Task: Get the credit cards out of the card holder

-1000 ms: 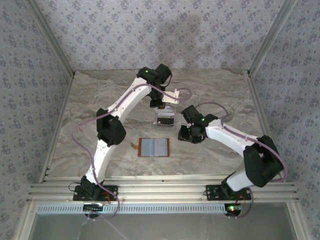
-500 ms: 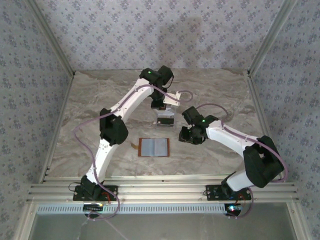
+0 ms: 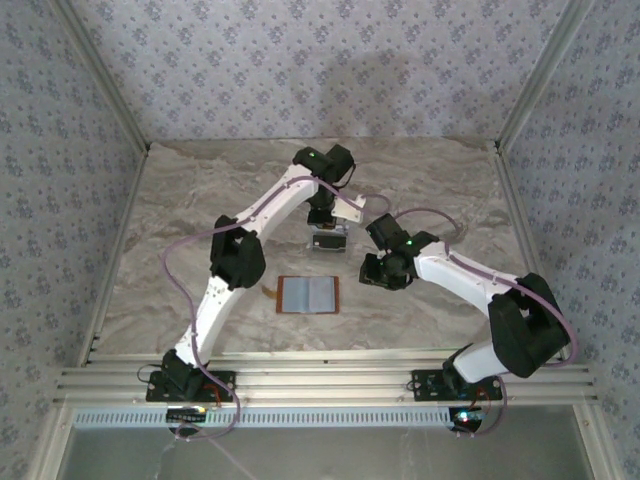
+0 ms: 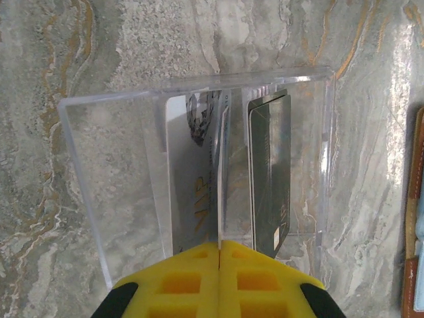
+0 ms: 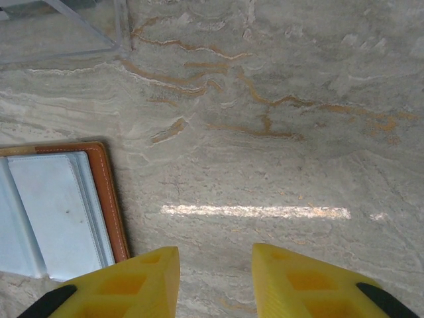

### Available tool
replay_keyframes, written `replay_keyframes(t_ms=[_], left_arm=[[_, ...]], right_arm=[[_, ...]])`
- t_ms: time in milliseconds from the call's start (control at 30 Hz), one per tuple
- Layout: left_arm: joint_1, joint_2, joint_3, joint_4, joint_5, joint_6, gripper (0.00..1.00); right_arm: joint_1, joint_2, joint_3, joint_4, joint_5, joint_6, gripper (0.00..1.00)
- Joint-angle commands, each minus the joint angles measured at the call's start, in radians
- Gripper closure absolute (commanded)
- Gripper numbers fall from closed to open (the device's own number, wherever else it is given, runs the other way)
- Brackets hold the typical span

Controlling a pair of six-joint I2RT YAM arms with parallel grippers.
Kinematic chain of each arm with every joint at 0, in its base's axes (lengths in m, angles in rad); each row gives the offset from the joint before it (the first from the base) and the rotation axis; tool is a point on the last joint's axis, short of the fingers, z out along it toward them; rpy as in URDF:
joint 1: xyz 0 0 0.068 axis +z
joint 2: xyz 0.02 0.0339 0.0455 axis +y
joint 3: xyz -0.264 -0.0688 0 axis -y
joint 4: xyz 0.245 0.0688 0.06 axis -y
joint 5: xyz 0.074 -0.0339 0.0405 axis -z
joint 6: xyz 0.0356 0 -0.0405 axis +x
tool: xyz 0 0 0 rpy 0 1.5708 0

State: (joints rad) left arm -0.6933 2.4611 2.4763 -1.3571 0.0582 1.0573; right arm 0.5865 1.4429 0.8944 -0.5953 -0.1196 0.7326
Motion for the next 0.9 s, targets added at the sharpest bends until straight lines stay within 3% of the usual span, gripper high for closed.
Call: replay_keyframes(t_ms=[0, 167, 267, 533, 733, 867], left_arm=[[-0.012, 0.01, 0.028, 0.004, -0.012, -0.002, 0.93], [-0.017, 0.007, 0.074, 0.021, -0.015, -0.02, 0.72], [-0.019, -0.005, 0.098, 0.029, -0.012, -0.027, 0.67], [-0.021, -0.056, 0.107, 0.069, -0.02, -0.108, 0.63], [-0.017, -0.1, 0.076, 0.093, -0.059, -0.355, 0.68], [-0.021, -0.208, -0.102, 0.196, -0.046, -0.533, 0.69]], right_arm=[[-0.008, -0.014, -0.009, -0.011, -0.003, 0.004, 0.65], [-0.007, -0.013, -0.009, -0.011, -0.003, 0.003, 0.65], [-0.009, -0.013, -0.009, -0.011, -0.003, 0.002, 0.65], [-0.009, -0.004, -0.005, 0.032, -0.007, 0.005, 0.65], [0.002, 0.013, 0.012, 0.04, -0.008, 0.01, 0.65], [0.012, 0.026, 0.023, 0.042, -0.009, 0.01, 0.65]])
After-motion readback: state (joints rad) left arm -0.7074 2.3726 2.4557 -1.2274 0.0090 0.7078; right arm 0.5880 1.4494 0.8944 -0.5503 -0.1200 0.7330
